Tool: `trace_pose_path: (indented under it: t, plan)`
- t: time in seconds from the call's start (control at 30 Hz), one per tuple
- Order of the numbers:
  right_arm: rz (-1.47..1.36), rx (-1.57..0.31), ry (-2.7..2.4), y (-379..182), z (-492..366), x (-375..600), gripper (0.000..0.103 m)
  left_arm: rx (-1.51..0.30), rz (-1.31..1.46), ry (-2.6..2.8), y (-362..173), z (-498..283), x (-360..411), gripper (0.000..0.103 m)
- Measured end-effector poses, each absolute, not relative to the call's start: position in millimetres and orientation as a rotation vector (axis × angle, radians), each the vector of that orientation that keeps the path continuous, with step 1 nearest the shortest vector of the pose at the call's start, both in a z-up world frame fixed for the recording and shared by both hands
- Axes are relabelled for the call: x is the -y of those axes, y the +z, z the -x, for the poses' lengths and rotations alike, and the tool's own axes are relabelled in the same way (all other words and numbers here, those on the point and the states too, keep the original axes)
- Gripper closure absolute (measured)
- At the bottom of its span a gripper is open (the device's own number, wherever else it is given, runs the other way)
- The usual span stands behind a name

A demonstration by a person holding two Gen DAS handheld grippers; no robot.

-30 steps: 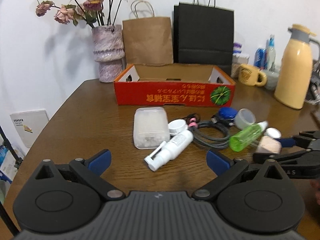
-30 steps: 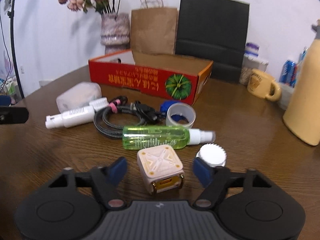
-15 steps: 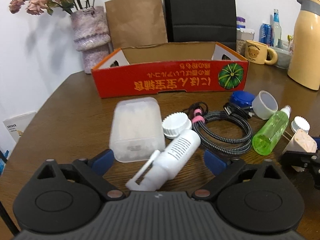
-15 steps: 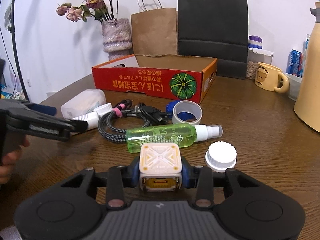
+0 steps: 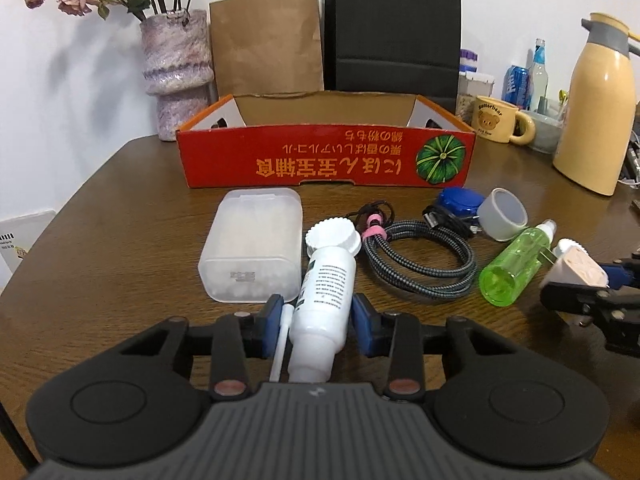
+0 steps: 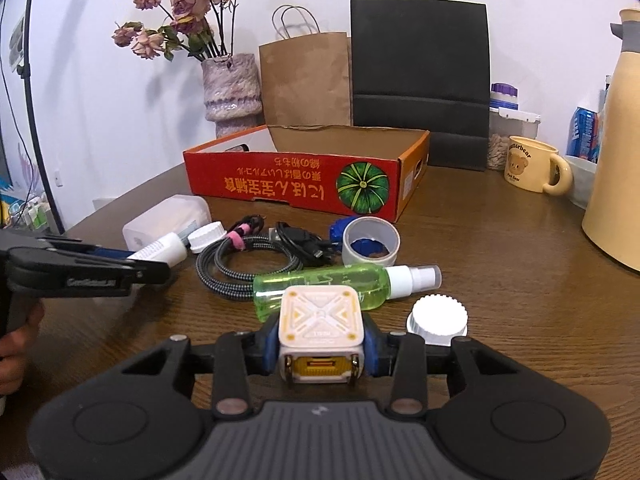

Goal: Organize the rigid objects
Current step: 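Grasp the cream cube with the right gripper while the left gripper grasps the white lotion bottle, then carry the cube into the red box with the right gripper while the left drops the bottle in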

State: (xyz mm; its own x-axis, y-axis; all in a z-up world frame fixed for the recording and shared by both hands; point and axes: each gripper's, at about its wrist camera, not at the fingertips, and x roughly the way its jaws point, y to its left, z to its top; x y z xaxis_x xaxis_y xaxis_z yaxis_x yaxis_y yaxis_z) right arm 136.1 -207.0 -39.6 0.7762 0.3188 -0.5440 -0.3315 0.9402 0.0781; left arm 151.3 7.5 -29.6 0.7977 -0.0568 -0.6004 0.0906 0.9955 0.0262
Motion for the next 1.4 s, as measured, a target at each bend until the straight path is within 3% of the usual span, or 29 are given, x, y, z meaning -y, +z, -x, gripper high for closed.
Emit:
trace_pose_path:
  t: [0.6, 0.97, 1.4]
  plan:
    - [0.022, -0.487, 0.363, 12, -164, 181, 0.064, -0.484, -0.005, -0.043, 44, -157, -24, 0.065]
    - [-0.028, -0.425, 0.329, 43, -234, 150, 0.064, -0.427, 0.078, 0.039, 68, -225, -32, 0.065]
    - [-0.077, -0.495, 0.266, 35, -361, 135, 0.064, -0.451, 0.027, 0.175, 56, -350, -33, 0.065]
